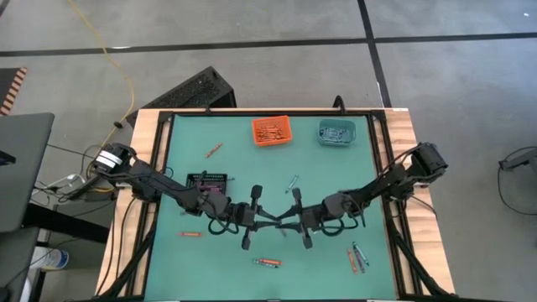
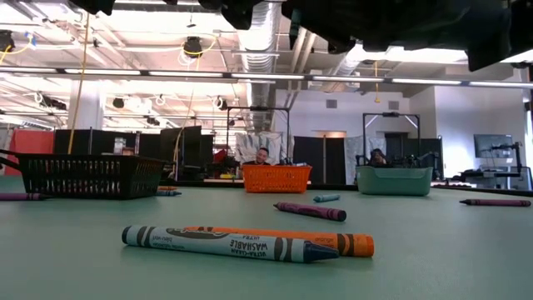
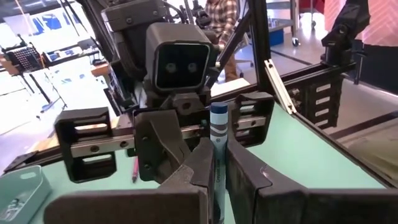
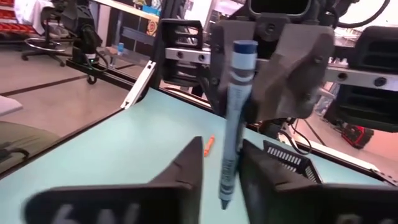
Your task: Sort crayons
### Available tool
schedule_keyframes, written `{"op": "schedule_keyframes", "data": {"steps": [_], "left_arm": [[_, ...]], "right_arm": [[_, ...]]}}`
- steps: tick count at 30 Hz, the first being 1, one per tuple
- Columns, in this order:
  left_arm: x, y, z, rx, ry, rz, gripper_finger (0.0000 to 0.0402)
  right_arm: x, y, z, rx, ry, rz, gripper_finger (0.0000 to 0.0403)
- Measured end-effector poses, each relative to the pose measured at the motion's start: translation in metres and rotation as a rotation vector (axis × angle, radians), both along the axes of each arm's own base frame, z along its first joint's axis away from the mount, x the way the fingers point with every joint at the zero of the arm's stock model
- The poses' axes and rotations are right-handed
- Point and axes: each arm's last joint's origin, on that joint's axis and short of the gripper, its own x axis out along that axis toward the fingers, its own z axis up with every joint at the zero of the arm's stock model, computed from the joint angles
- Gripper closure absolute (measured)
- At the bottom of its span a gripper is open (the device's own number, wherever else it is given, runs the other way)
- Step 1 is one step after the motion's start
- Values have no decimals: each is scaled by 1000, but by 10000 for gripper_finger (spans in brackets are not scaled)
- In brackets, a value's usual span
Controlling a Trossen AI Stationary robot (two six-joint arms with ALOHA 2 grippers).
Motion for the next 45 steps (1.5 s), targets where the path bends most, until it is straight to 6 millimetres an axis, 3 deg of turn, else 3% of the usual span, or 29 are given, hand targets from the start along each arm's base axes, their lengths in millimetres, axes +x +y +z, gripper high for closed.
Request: {"op": "schedule_keyframes", "data": {"steps": [6, 14, 20, 25, 31, 38, 45], "left_arm": [[0, 1, -1, -6, 6, -2, 387], [-2, 3, -8, 11, 123, 18, 326], [-26, 12, -13, 19, 418, 148, 279], [-50, 22, -27, -107, 708, 314, 272], [-75, 17, -47, -171, 958, 452, 275], [-106, -6, -56, -19, 1033, 497, 276], [-145, -18, -43, 119, 981, 583, 276]], "right_arm": [[0, 1, -1, -31, 2, -23, 393], [-7, -1, -2, -98, 118, -169, 398], [-33, -14, 21, -215, 271, -347, 399], [-64, -53, 43, -245, 438, -470, 400], [-102, -117, 57, -228, 627, -609, 400], [-141, -186, 48, -39, 870, -817, 400], [-159, -229, 34, 59, 999, -856, 401]]}}
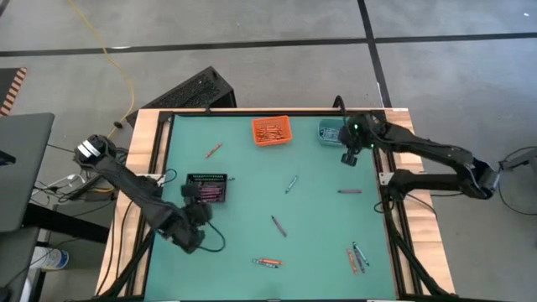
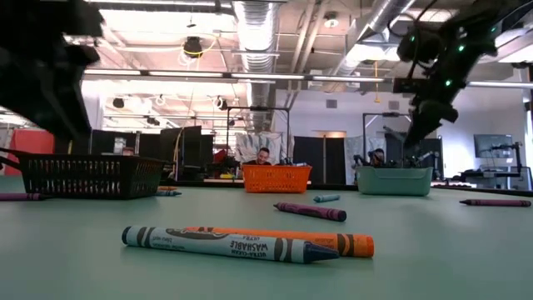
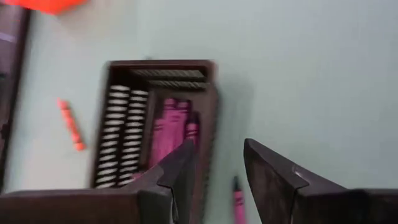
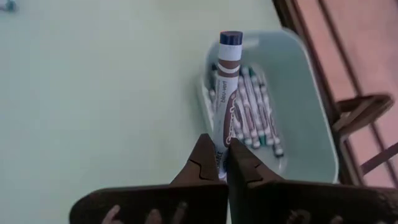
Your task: Sort crayons
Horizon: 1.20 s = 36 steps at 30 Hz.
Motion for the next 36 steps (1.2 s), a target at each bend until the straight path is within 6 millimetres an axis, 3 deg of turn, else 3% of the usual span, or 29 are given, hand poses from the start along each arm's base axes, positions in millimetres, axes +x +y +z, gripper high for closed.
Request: {"op": "schedule_keyframes", "data": {"steps": [7, 13, 19, 25, 36], "left_arm": [[-33, 4, 45, -28, -255, -62, 276], [-55, 18, 76, 13, -476, -77, 276], [-65, 30, 88, 53, -550, -81, 276], [-75, 42, 96, 38, -557, -98, 276], [-113, 96, 120, -38, -754, 15, 276]], "right_arm": [[-5, -23, -17, 83, 54, -37, 401], [1, -34, -16, -11, 130, -49, 398], [11, -45, -6, -63, 166, -21, 396], [20, -54, -13, -37, 211, 1, 395], [25, -64, -33, -42, 323, -52, 392]]}}
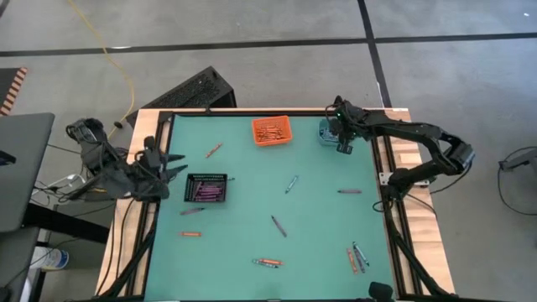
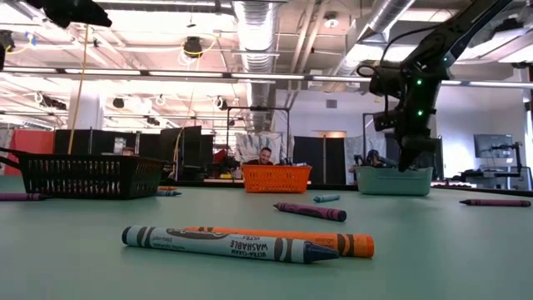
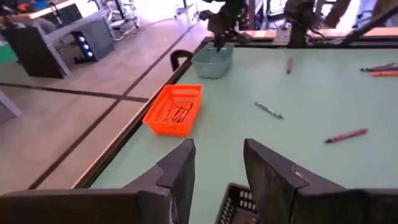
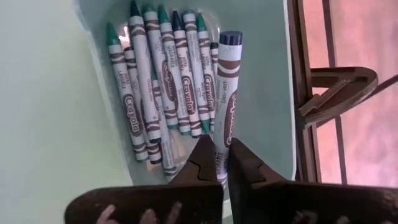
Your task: Sort crayons
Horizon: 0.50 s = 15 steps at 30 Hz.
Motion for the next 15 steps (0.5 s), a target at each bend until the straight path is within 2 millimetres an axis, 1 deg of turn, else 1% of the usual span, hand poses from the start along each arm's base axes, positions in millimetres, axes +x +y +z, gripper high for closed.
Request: {"op": "schedule_keyframes", "data": {"steps": [3, 7, 13, 15], "left_arm": [[-6, 7, -7, -13, -21, 26, 276], [-9, 11, -16, -28, -25, 28, 276], [-10, 11, -17, -32, -2, 0, 276], [-10, 11, -18, -41, 7, -18, 276]], "right_arm": [[0, 0, -1, 2, 5, 0, 377], [0, 0, -1, 4, 10, -1, 344], [-1, 1, 0, -15, 35, -12, 309], [0, 3, 5, -25, 57, -17, 301]]}}
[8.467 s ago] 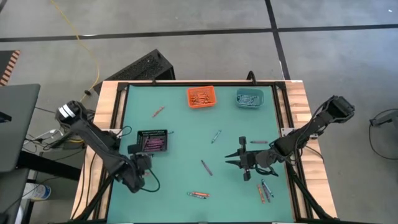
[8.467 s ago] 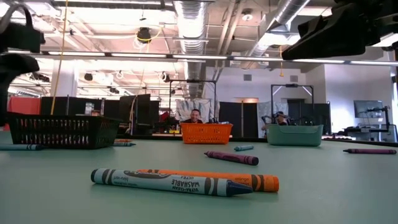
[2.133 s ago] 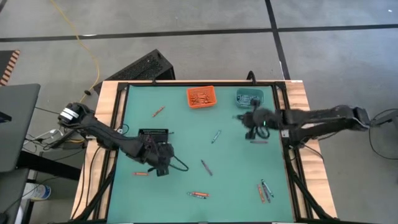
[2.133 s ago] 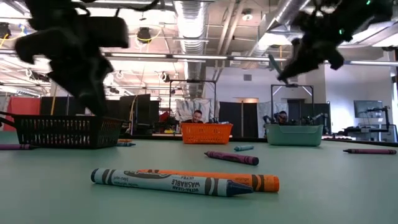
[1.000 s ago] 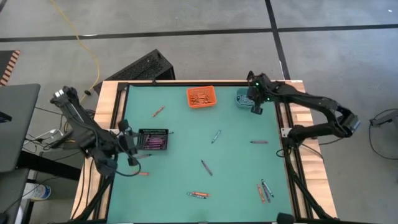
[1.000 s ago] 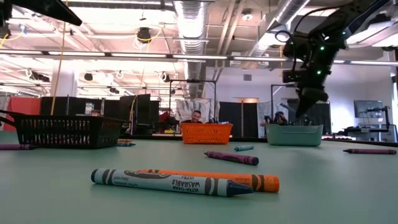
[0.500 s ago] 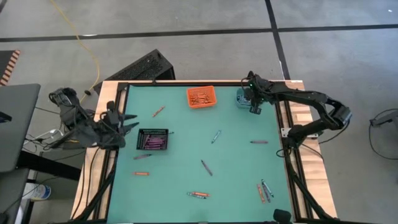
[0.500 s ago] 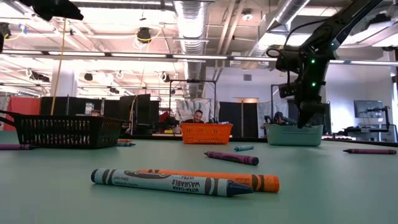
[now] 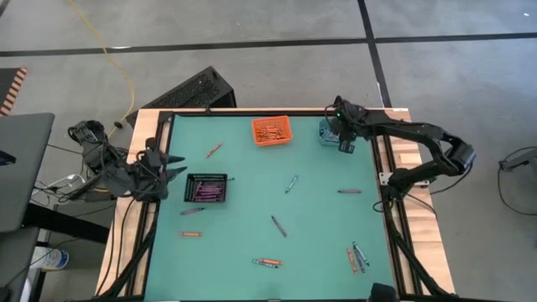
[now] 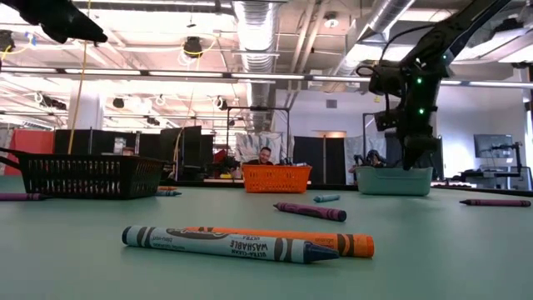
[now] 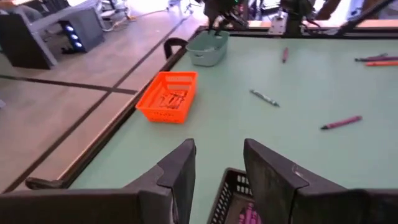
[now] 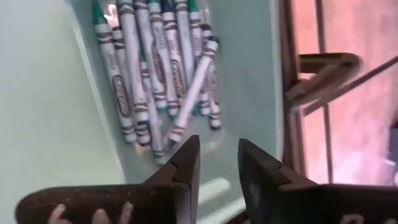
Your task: Sort crayons
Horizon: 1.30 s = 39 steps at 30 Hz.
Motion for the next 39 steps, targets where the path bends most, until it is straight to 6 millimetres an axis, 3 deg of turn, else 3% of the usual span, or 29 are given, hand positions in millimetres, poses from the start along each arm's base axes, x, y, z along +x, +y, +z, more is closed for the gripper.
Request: {"op": "schedule_keyframes", "data": {"steps": [8, 12, 16, 21, 30, 35, 39], "left_arm": [[0, -3, -2, -57, 56, -110, 276], [0, -5, -3, -88, 84, -167, 276], [0, -7, -4, -113, 109, -216, 276], [0, -8, -4, -134, 128, -255, 276], [0, -8, -4, -137, 131, -261, 276], [0, -8, -4, -137, 131, -262, 276], [0, -8, -4, -137, 131, -262, 276]], "right_arm": [[17, 22, 60, 4, -60, -8, 295], [27, 48, 90, 77, -150, -78, 295], [33, 83, 106, 277, -256, -156, 294], [38, 134, 104, 481, -239, -175, 294], [36, 211, 102, 530, -176, -107, 294], [25, 239, 85, 495, -117, -44, 294], [14, 249, 61, 463, -23, 8, 294]]}}
